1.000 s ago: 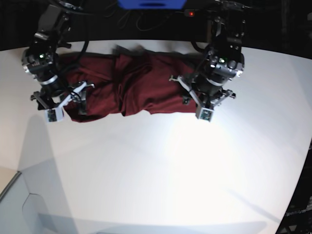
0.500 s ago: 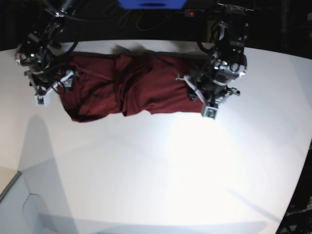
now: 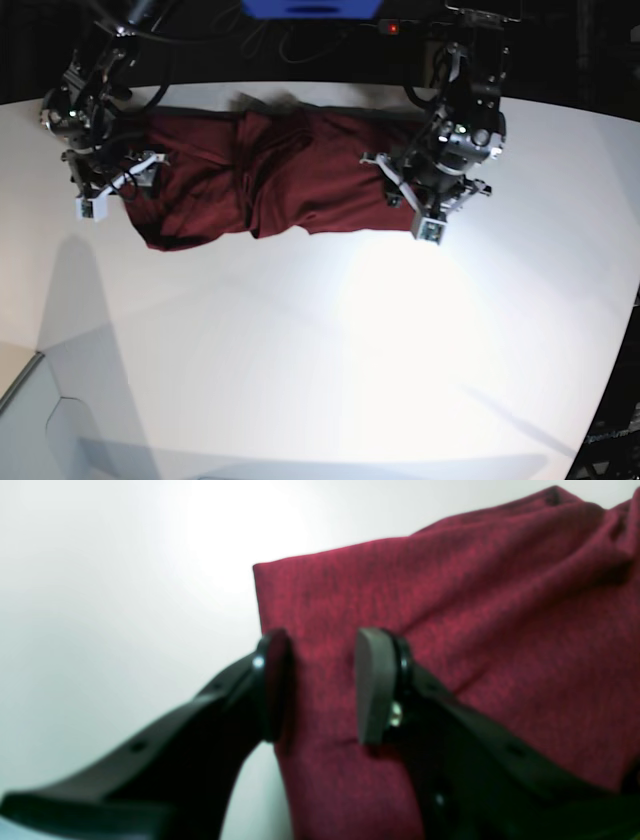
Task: Layout the t-shirt on the table in an organized manner, then fold the t-shirt properly
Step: 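Grasp both ends of the folded strip with both grippers, then fold the strip end with the right gripper over toward the left gripper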
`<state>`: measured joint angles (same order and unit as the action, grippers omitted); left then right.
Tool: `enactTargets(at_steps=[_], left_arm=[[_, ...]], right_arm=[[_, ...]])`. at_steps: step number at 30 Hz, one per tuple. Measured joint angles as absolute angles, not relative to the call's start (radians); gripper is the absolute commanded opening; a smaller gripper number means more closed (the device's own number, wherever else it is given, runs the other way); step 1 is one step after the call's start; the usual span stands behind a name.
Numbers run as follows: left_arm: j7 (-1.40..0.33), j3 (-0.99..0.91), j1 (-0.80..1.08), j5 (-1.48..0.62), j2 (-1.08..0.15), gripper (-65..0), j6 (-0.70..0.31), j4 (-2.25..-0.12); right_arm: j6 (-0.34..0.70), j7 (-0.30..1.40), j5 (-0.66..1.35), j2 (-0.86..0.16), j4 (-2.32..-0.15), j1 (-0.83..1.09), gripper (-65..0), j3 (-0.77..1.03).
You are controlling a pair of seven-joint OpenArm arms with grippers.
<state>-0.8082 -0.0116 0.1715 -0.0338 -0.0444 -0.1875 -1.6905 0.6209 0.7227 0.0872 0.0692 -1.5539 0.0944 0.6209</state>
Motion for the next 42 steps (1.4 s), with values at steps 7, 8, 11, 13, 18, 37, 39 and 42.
enactTargets(at_steps=[7, 8, 11, 13, 18, 37, 39, 42], left_arm=[[-0.81, -0.056, 0.171, -0.033, -0.036, -42.9, -0.187, -1.808], [-0.813, -0.059, 0.172, -0.03, -0.036, -42.9, -0.187, -1.829], [-0.811, -0.098, 0.17, -0.036, -0.038, -42.9, -0.191, -1.873], [-0.816, -0.143, 0.173, -0.027, -0.039, -42.9, -0.191, -1.872], [-0.82, -0.223, 0.181, -0.019, -0.047, -42.9, -0.187, -1.771], [-0.801, -0.174, 0.173, -0.03, -0.033, -42.9, -0.19, -1.615], [-0.807, -0.174, 0.168, -0.03, -0.033, -42.9, -0.19, -1.613], [-0.804, -0.174, 0.169, -0.03, -0.033, -42.9, -0.19, -1.613]], right_arm=[[0.62, 0.705, 0.102, 0.103, -1.553, 0.113, -60.2, 0.615], [0.62, 0.706, 0.102, 0.102, -1.553, 0.115, -63.3, 0.601], [0.62, 0.709, 0.107, 0.104, -1.553, 0.118, -65.0, 0.561], [0.621, 0.71, 0.112, 0.102, -1.56, 0.123, -65.0, 0.552], [0.625, 0.791, 0.074, 0.119, -1.652, 0.138, -65.0, 0.546], [0.691, 0.88, 0.151, 0.15, -2.015, 0.196, -65.0, 0.302], [0.691, 0.908, 0.188, 0.147, -2.019, 0.202, -65.0, 0.252], [0.691, 0.922, 0.267, 0.144, -2.019, 0.209, -65.0, 0.149]])
